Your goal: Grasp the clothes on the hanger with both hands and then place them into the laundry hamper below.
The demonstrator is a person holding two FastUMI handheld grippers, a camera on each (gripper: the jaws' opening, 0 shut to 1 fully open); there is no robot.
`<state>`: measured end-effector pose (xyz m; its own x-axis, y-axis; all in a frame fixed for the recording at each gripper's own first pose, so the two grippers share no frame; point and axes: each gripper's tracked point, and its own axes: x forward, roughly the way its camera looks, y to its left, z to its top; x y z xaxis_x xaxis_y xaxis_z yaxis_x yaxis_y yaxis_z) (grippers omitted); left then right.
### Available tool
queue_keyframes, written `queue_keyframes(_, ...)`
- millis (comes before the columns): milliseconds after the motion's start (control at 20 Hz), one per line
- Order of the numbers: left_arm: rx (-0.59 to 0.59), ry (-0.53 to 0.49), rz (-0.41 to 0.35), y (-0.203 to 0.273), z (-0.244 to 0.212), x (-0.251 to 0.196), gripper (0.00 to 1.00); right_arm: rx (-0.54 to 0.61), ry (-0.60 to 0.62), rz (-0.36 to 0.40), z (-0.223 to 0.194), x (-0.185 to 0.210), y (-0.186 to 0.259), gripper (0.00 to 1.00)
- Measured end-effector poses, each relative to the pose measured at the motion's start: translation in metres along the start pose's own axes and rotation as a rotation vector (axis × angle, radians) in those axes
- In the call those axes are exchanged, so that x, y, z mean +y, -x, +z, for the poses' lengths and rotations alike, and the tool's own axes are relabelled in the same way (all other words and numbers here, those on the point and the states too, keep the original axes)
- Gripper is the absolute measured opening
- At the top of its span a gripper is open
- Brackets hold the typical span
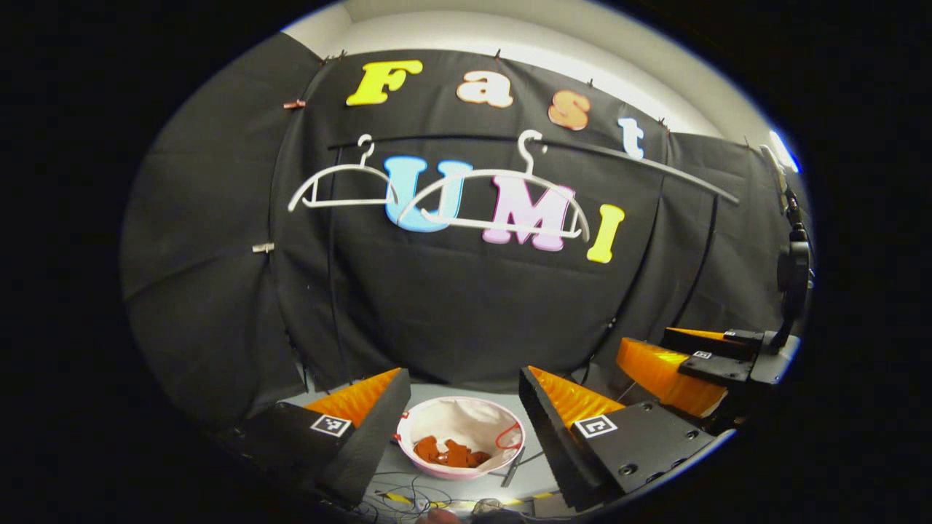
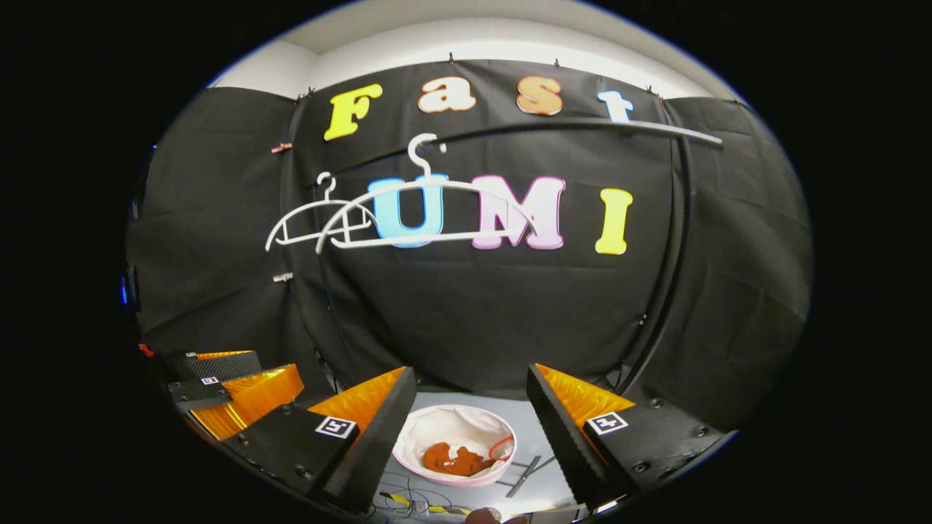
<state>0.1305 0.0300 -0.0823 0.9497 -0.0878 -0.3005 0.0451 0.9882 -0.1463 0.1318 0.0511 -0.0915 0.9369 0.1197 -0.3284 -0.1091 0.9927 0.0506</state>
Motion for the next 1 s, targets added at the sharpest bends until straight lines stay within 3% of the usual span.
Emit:
queue_keyframes(350,-0.134,0.005,-0.031,0.070,0.045,-0.040,0.99,-0.155,-0.031,0.013,0.055,-0.002,0.060,0.99)
queue_keyframes(400,-0.156,-0.002,-0.026,0.076,0.053,-0.044,0.92,-0.167,-0.024,0.014,0.059,-0.006,0.067,0.99)
queue_keyframes(450,-0.173,-0.011,-0.020,0.080,0.058,-0.049,0.95,-0.176,-0.015,0.018,0.062,-0.008,0.073,0.94)
queue_keyframes(500,-0.190,-0.021,-0.014,0.085,0.063,-0.056,0.95,-0.186,-0.006,0.016,0.064,-0.012,0.081,0.99)
queue_keyframes(650,-0.242,-0.031,-0.010,0.100,0.080,-0.082,0.92,-0.231,0.004,0.020,0.074,-0.022,0.102,0.99)
queue_keyframes(750,-0.251,-0.034,-0.005,0.109,0.079,-0.095,0.95,-0.238,0.029,0.044,0.074,-0.024,0.114,0.94)
queue_keyframes(800,-0.249,-0.034,0.000,0.114,0.077,-0.099,0.95,-0.246,0.037,0.043,0.074,-0.030,0.119,1.00)
queue_keyframes(1000,-0.231,-0.031,0.010,0.132,0.066,-0.114,0.95,-0.248,0.020,0.035,0.069,-0.050,0.139,1.00)
